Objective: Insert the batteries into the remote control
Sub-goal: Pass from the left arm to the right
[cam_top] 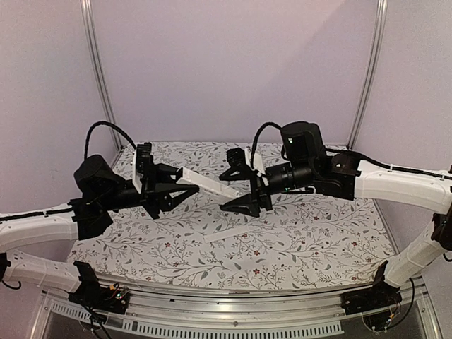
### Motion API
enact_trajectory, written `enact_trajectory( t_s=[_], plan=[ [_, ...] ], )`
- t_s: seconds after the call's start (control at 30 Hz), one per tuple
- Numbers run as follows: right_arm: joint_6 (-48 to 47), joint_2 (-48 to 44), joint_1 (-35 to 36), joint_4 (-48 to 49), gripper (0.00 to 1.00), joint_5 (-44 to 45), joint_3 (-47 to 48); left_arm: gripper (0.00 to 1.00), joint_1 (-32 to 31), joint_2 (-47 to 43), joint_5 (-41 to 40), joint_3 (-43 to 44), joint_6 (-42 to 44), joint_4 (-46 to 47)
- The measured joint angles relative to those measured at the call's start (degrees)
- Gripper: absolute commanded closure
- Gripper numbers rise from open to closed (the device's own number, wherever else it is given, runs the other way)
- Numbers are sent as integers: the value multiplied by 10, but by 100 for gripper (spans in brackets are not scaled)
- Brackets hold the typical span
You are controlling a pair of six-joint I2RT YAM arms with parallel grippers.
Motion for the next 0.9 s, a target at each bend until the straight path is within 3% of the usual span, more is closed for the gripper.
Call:
enact_trajectory(
  t_s=[0.2,0.37,0.4,0.47,0.53,0.6,0.9],
  plan=[
    [6,12,3,-12,64,-27,7,100,-1,0,10,-1,14,1],
    [5,13,4,-15,81,-42,7,99,-2,1,7,-1,20,-1],
    [6,13,4,-15,81,-44,7,84,-2,1,6,0,21,-2],
    [5,13,4,-16,83,-41,7,32,-3,0,2,0,19,-6],
    [3,12,4,-16,83,-29,5,5,-4,-3,-10,2,17,-16],
    [1,8,4,-16,84,-12,-4,0,-5,-12,-34,2,8,-33],
    [7,-9,1,-105,86,115,-99,0,-5,-104,-134,0,-14,-104]
  ],
)
